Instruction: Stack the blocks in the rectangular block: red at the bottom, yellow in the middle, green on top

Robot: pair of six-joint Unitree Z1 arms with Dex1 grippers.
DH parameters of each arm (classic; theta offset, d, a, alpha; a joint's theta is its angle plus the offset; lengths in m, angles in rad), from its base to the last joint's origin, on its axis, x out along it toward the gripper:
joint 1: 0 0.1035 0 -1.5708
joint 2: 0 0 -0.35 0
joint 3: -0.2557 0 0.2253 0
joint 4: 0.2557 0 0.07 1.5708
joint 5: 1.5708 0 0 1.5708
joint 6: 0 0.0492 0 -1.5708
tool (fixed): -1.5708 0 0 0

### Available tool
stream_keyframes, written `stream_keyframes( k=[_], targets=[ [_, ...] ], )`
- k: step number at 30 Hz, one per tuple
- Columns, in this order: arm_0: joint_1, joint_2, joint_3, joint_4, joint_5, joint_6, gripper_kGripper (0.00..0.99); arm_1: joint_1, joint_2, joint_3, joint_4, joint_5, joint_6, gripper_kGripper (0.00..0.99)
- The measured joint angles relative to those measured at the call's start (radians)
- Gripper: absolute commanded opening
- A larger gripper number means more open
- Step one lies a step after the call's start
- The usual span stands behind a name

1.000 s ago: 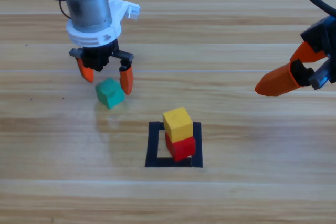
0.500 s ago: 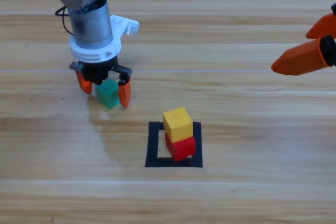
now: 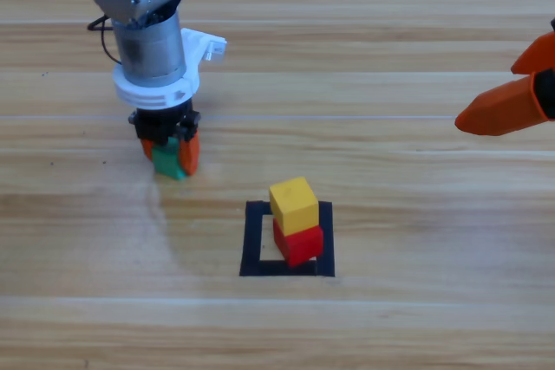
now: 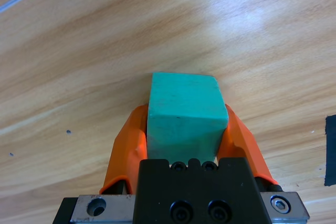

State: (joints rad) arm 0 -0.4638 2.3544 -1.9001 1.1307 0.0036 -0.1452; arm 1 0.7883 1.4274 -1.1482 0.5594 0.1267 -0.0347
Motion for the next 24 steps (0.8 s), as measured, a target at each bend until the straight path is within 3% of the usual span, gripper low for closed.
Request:
stream_keyframes(
  k=[6,10,15,24],
  targets=[
    [-0.012,-0.029,0.017,0.001,0.007,-0.129,0.0,0.0,0.002,-0.008,0.023,0.0,0.0,0.985],
    [-0.046,-0.103,-0.008,0.065,-0.005,-0.315,0.0,0.0,0.002,-0.008,0.024,0.002,-0.001,0.985],
    [-0.139,-0.153,-0.315,0.274,-0.002,-0.522,0.0,0.0,0.003,-0.01,0.034,0.004,-0.001,0.985],
    [-0.311,-0.182,-0.285,0.276,-0.002,-0.661,0.0,0.0,0.003,-0.018,0.072,0.015,-0.007,0.985]
  ],
)
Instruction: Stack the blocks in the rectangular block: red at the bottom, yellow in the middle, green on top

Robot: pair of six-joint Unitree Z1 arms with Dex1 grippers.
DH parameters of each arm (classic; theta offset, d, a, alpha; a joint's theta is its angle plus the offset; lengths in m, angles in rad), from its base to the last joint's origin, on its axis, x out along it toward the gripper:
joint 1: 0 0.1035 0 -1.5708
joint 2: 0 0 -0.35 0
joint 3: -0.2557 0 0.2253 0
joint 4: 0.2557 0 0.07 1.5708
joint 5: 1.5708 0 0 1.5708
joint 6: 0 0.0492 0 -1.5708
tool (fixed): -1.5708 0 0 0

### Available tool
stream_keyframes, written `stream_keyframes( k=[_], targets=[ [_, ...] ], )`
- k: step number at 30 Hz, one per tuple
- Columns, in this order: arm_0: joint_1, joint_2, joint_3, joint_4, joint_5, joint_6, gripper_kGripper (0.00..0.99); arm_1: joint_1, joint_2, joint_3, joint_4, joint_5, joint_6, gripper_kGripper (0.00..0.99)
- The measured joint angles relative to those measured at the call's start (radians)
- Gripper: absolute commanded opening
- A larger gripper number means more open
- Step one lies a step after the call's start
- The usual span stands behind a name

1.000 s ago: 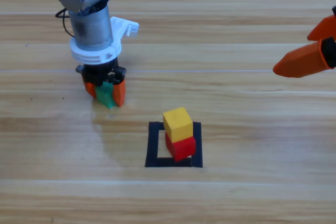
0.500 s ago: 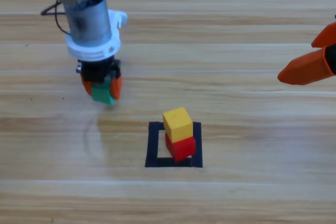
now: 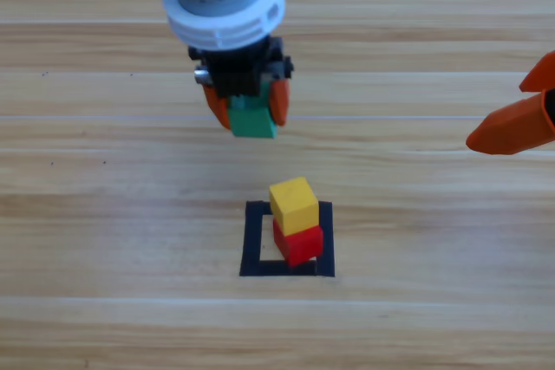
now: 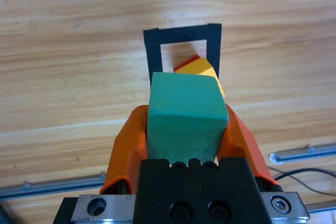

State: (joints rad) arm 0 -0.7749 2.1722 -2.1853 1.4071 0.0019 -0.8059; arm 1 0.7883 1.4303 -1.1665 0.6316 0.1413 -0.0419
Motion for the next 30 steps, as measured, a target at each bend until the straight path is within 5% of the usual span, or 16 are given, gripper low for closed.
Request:
stream_keyframes(
  k=[30],
  targets=[
    [-0.06,0.115,-0.007,0.0,-0.001,-0.003,0.002,0.0,0.0,0.0,0.004,0.025,-0.007,0.983]
  ],
)
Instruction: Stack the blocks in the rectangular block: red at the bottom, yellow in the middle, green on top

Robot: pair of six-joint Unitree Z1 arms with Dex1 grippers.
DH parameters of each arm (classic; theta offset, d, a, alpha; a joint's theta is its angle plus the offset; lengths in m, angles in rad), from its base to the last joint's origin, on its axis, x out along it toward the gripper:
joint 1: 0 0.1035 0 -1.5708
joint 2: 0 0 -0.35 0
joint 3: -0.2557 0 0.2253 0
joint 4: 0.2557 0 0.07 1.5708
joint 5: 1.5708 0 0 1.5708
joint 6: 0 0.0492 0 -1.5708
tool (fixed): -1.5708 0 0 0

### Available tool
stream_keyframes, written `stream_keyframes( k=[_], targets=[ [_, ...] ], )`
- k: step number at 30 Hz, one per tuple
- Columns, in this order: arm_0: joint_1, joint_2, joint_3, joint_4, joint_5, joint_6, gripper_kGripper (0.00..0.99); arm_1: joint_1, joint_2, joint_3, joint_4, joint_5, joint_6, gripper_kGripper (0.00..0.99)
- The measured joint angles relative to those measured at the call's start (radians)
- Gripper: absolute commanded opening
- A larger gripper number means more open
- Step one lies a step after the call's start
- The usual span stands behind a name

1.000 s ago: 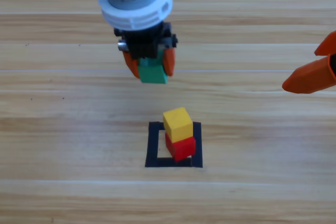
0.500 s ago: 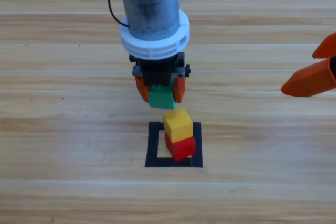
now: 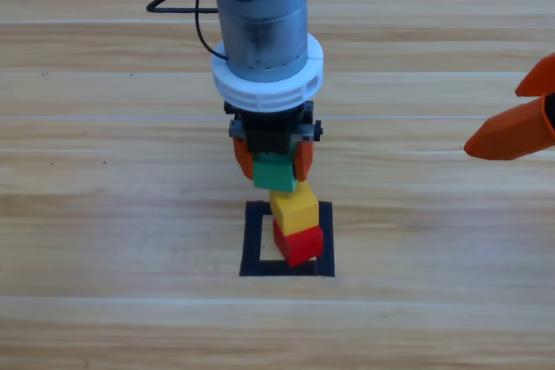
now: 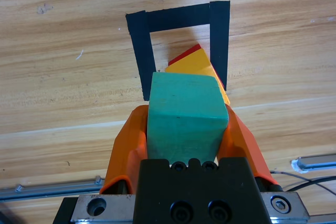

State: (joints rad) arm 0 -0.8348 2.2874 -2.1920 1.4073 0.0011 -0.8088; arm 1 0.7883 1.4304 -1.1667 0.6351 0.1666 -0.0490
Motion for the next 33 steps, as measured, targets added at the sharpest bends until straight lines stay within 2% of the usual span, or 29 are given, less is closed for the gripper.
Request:
stream_keyframes(
  k=[33],
  targets=[
    [-0.048,0.004,-0.004,0.0,-0.001,0.005,0.018,0.0,0.042,-0.024,0.0,0.005,-0.005,0.983]
  ],
)
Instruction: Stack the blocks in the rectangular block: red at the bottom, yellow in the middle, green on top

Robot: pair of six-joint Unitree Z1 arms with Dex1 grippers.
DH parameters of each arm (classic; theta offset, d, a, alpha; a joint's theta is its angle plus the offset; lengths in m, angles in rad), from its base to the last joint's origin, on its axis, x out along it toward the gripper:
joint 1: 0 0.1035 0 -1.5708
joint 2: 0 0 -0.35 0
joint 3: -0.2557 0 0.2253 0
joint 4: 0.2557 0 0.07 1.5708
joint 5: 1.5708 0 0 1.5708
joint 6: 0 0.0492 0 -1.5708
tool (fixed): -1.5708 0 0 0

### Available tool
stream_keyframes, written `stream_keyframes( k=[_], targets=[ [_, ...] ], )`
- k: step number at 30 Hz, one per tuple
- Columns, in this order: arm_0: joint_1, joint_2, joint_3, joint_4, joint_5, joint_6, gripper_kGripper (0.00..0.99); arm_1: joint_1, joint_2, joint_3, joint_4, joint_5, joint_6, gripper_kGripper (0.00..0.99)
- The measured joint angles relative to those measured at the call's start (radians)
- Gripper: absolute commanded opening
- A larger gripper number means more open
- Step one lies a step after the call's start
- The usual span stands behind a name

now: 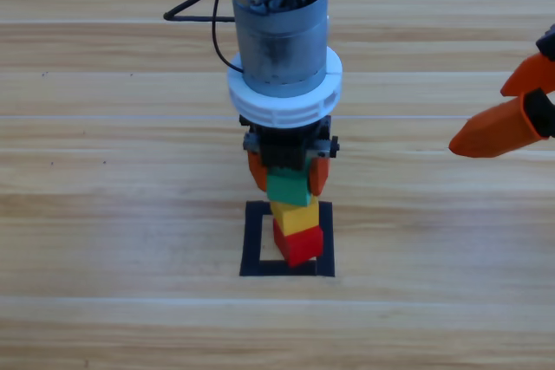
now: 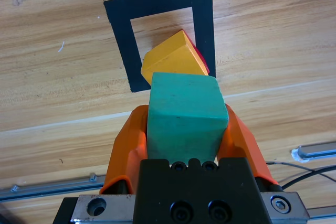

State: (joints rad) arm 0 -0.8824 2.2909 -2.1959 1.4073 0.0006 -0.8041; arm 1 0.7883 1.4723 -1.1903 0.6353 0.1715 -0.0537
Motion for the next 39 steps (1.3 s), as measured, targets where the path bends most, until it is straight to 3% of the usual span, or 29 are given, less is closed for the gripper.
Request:
stream_keyframes(
  k=[39],
  targets=[
    [0.0,0.028,-0.038,0.0,0.0,0.051,0.017,0.0,0.0,-0.006,0.003,0.001,-0.001,0.983]
  ],
)
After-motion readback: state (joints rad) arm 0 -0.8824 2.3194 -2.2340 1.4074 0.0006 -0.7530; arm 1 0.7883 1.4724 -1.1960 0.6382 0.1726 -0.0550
